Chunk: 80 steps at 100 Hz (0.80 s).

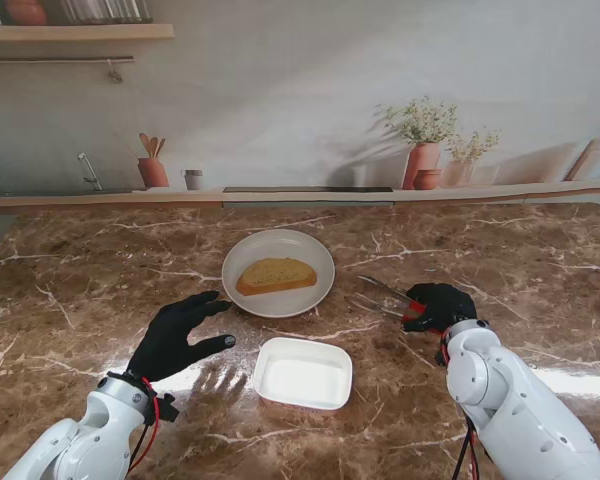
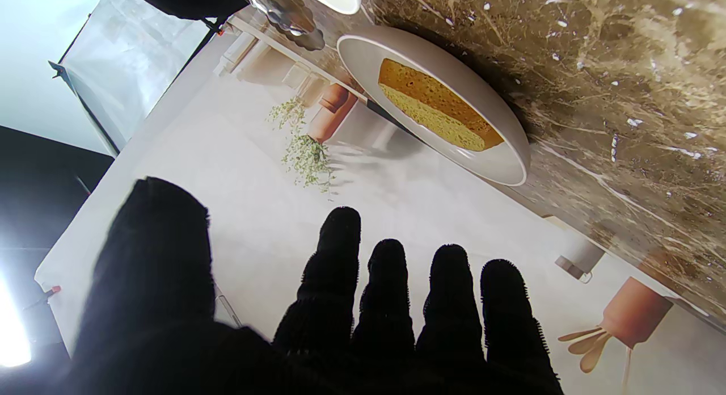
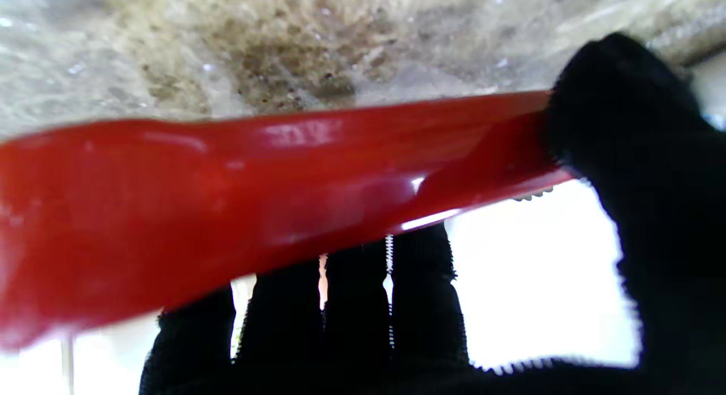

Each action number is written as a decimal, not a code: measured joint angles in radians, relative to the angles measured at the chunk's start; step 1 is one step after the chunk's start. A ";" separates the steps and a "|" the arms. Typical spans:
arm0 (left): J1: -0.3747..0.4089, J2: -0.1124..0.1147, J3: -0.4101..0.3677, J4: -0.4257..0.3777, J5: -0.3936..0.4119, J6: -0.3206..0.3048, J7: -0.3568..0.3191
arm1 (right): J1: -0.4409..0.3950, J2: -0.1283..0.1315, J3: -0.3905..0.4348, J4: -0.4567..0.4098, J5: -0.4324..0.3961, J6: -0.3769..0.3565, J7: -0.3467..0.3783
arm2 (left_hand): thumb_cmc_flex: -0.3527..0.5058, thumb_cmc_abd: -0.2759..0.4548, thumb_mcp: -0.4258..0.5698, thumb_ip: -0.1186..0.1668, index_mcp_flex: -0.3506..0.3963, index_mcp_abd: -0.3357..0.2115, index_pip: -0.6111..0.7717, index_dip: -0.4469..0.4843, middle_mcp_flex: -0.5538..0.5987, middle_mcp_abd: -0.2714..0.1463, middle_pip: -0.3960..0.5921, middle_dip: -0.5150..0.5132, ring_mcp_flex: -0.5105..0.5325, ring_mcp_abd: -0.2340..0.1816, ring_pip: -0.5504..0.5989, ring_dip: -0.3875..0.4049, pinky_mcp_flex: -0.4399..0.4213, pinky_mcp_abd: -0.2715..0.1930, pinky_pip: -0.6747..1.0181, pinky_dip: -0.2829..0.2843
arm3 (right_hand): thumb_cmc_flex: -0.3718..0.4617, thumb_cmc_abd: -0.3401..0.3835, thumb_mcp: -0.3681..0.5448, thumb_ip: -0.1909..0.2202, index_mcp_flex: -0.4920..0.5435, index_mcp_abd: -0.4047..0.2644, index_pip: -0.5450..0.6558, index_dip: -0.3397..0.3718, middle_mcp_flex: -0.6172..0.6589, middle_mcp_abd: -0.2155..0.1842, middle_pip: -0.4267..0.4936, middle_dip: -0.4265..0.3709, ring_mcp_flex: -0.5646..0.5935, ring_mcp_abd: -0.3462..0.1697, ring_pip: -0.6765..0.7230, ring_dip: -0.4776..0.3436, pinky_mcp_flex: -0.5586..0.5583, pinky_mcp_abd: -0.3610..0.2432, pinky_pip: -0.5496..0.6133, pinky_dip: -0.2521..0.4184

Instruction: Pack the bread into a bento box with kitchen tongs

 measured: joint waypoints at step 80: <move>-0.001 0.001 -0.007 0.001 0.000 -0.003 -0.019 | 0.002 -0.011 0.009 0.001 -0.016 -0.058 -0.072 | 0.000 0.000 0.000 0.000 0.000 -0.004 0.000 0.000 0.000 0.000 0.000 0.000 0.000 0.000 -0.009 0.000 0.000 0.000 -0.023 -0.014 | 0.013 0.058 -0.045 -0.001 -0.007 0.050 -0.001 -0.132 0.110 -0.005 0.110 0.048 0.177 -0.052 0.450 0.192 0.276 -0.094 0.634 -0.068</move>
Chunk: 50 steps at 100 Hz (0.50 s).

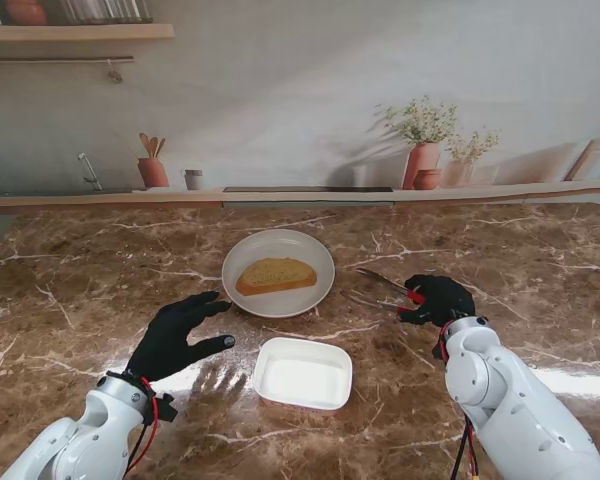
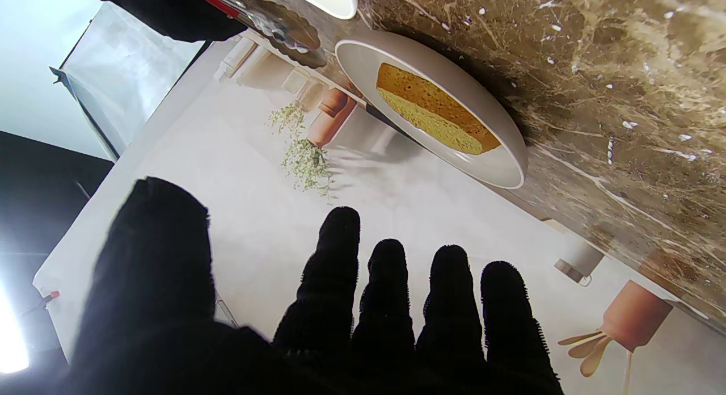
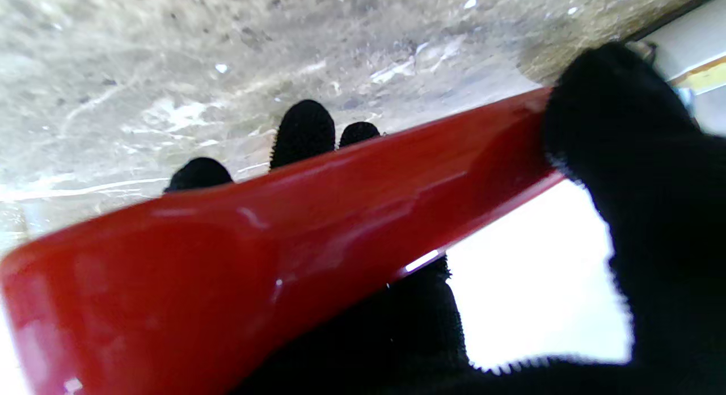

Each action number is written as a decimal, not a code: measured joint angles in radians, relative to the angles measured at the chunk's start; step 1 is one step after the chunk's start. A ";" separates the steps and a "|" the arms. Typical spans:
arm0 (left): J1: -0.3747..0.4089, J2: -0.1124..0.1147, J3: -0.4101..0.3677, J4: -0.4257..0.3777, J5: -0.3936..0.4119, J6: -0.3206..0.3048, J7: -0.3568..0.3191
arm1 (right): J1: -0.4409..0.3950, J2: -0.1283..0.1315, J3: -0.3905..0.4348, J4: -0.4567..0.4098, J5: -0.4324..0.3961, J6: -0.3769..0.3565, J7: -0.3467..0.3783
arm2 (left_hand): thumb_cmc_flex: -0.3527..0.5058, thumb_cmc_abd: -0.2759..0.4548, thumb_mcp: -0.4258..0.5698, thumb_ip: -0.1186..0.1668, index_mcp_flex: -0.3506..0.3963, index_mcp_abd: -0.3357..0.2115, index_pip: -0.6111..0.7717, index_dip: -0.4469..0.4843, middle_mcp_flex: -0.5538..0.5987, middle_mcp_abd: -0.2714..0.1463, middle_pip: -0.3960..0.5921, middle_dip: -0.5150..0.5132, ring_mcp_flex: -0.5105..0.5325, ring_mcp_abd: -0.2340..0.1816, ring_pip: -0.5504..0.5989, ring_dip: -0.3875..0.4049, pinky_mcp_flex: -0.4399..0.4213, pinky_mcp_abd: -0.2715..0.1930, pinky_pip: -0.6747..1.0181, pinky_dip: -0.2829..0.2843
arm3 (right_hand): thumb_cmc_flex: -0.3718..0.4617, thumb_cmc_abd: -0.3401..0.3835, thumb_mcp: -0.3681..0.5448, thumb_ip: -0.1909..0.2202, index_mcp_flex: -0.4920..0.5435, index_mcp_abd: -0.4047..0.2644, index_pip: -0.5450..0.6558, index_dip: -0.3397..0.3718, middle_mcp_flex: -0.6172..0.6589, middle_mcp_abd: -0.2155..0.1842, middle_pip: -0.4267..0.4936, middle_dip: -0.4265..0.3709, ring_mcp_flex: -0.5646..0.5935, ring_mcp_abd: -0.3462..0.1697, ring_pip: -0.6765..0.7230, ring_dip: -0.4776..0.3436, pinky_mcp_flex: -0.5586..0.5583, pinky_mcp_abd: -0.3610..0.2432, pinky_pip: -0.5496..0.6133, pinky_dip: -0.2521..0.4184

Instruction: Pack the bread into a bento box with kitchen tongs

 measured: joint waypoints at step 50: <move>-0.026 0.013 -0.006 -0.008 0.001 0.019 -0.077 | 0.044 0.012 -0.011 -0.083 -0.027 -0.029 0.104 | 0.000 0.000 0.000 0.000 0.000 -0.004 0.000 0.004 0.000 0.000 0.000 0.000 0.000 0.000 0.000 0.000 0.000 0.000 -0.002 0.000 | 0.000 0.041 -0.027 0.000 0.000 0.003 -0.003 -0.016 0.009 0.000 0.001 0.010 0.000 0.000 0.031 0.001 0.009 -0.004 0.000 0.000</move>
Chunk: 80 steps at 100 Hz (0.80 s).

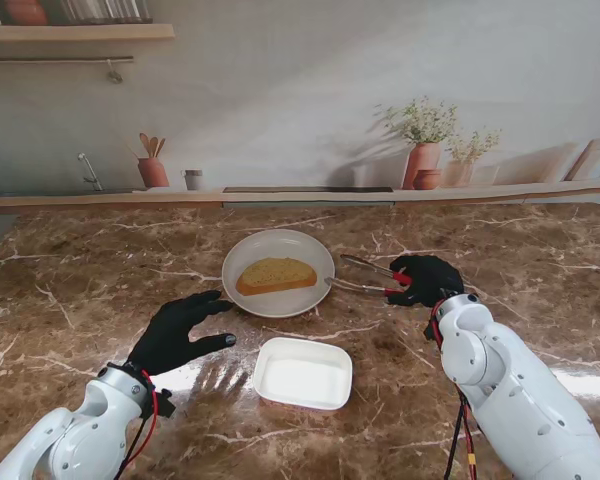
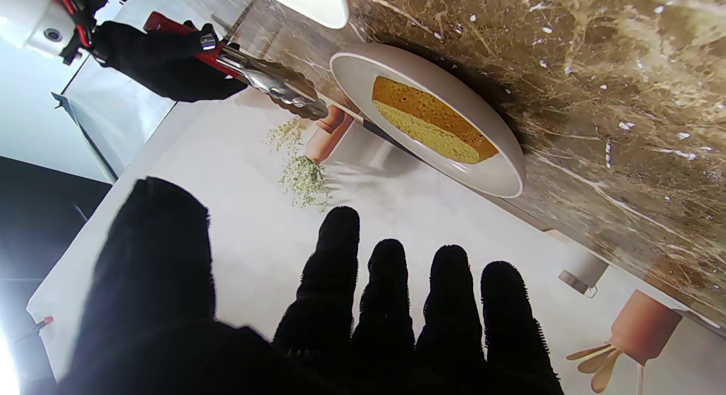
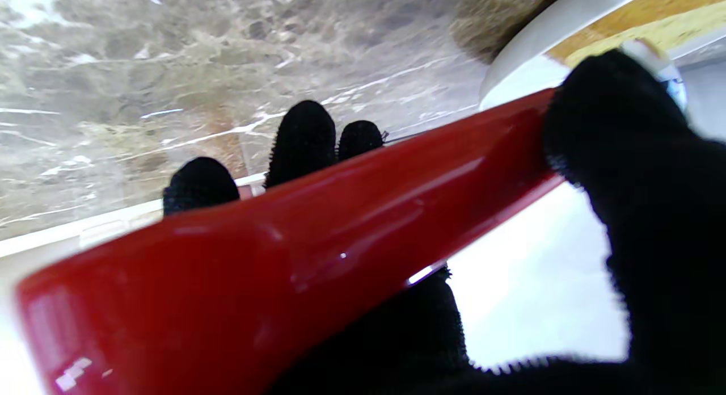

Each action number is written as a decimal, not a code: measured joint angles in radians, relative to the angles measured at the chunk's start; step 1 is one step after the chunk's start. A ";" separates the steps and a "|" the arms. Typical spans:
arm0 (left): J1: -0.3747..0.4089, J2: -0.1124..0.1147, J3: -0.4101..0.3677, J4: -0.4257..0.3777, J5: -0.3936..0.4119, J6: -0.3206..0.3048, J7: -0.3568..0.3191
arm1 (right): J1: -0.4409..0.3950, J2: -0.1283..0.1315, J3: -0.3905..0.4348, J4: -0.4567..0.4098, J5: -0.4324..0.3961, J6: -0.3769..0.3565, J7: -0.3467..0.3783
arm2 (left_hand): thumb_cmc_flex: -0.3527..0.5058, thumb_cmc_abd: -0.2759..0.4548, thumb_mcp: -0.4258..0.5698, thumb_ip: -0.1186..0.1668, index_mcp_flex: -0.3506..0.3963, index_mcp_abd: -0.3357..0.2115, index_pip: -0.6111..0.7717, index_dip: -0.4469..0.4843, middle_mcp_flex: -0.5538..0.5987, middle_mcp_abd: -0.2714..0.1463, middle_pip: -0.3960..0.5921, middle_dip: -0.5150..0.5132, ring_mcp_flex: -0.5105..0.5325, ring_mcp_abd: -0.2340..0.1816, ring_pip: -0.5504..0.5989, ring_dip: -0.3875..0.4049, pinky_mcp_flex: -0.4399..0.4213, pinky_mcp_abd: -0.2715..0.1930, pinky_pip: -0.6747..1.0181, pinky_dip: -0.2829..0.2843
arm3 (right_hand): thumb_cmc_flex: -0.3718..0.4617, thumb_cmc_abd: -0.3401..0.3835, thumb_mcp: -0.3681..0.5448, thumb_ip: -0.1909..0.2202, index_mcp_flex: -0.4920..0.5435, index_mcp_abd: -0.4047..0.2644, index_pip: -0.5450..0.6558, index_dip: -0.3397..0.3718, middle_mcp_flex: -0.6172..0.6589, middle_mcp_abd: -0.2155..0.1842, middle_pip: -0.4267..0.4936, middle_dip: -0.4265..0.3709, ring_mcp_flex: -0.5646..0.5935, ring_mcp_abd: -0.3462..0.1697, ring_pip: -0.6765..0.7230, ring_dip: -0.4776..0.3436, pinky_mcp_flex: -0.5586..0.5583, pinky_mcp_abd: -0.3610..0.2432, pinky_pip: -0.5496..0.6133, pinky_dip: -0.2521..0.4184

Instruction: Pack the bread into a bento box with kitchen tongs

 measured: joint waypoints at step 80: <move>-0.004 0.003 -0.007 -0.007 0.002 0.020 -0.007 | 0.180 0.014 -0.222 0.053 0.007 0.104 0.116 | 0.000 0.000 0.000 0.000 0.000 0.000 0.000 0.000 0.000 0.000 0.000 0.000 0.000 0.000 0.000 0.000 0.000 0.000 -0.010 0.000 | 0.000 0.023 -0.024 0.000 -0.022 0.035 -0.022 -0.008 -0.056 0.002 -0.012 0.000 0.000 -0.009 0.031 0.011 0.025 -0.040 0.027 0.000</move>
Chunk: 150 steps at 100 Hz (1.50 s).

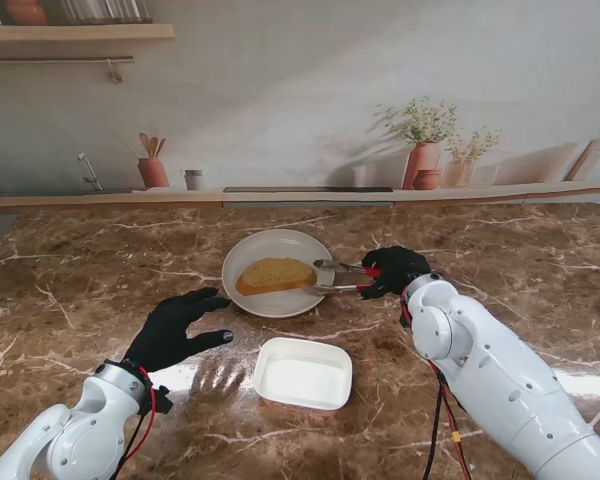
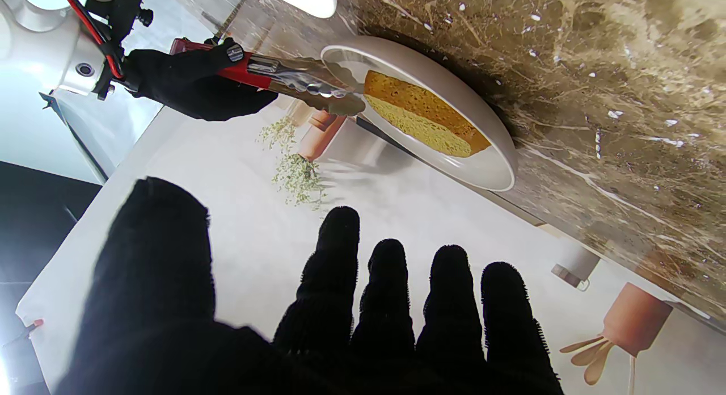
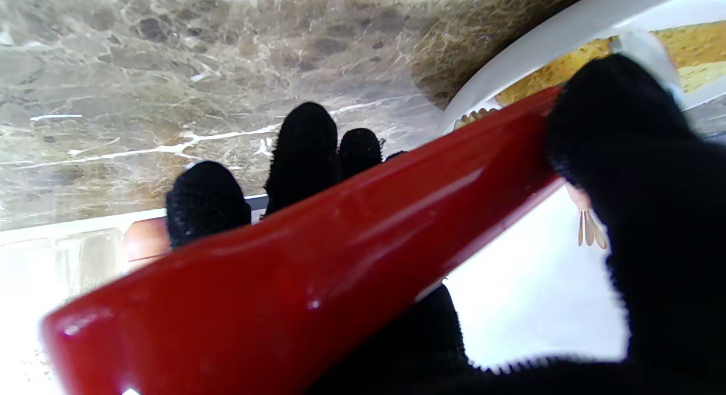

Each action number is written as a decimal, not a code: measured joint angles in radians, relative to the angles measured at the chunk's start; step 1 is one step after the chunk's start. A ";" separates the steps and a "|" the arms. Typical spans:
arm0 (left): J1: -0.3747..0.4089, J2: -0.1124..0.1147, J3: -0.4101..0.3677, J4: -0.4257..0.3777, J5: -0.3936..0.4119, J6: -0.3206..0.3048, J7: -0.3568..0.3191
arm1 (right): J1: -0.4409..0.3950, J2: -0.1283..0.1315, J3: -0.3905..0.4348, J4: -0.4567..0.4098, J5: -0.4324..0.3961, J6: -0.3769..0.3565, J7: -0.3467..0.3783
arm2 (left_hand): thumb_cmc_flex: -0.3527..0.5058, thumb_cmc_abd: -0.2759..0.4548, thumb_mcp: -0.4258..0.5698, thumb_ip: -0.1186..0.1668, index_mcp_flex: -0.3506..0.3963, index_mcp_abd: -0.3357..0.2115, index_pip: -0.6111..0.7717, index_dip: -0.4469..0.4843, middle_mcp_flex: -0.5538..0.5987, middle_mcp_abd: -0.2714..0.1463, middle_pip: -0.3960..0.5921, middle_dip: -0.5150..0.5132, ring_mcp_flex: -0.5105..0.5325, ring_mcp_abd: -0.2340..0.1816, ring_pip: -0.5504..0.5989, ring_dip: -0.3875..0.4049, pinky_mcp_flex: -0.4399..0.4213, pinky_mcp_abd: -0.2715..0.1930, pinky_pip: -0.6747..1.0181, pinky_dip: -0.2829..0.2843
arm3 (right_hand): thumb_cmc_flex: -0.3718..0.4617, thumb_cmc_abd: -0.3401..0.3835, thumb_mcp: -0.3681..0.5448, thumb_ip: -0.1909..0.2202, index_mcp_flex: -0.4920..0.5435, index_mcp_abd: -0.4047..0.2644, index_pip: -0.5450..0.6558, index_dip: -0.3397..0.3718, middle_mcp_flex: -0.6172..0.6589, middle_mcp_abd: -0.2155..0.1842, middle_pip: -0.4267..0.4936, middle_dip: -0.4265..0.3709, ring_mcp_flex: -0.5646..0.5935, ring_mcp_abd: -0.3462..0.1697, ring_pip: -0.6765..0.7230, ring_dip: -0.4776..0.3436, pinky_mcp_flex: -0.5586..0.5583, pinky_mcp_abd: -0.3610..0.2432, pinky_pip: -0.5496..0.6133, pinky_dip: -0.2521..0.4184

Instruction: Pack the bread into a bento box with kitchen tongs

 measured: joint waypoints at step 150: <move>0.036 -0.005 -0.019 -0.004 -0.005 0.002 0.029 | 0.126 -0.022 -0.209 -0.002 0.061 0.235 0.058 | 0.000 0.000 0.000 0.000 0.000 0.000 0.000 0.000 0.000 0.000 0.000 0.000 0.000 0.000 0.000 0.000 0.000 0.000 -0.049 -0.025 | -0.003 0.043 -0.006 0.000 -0.129 0.069 -0.066 0.002 -0.180 0.038 0.003 -0.023 0.000 -0.020 0.075 0.013 0.111 -0.088 0.100 0.001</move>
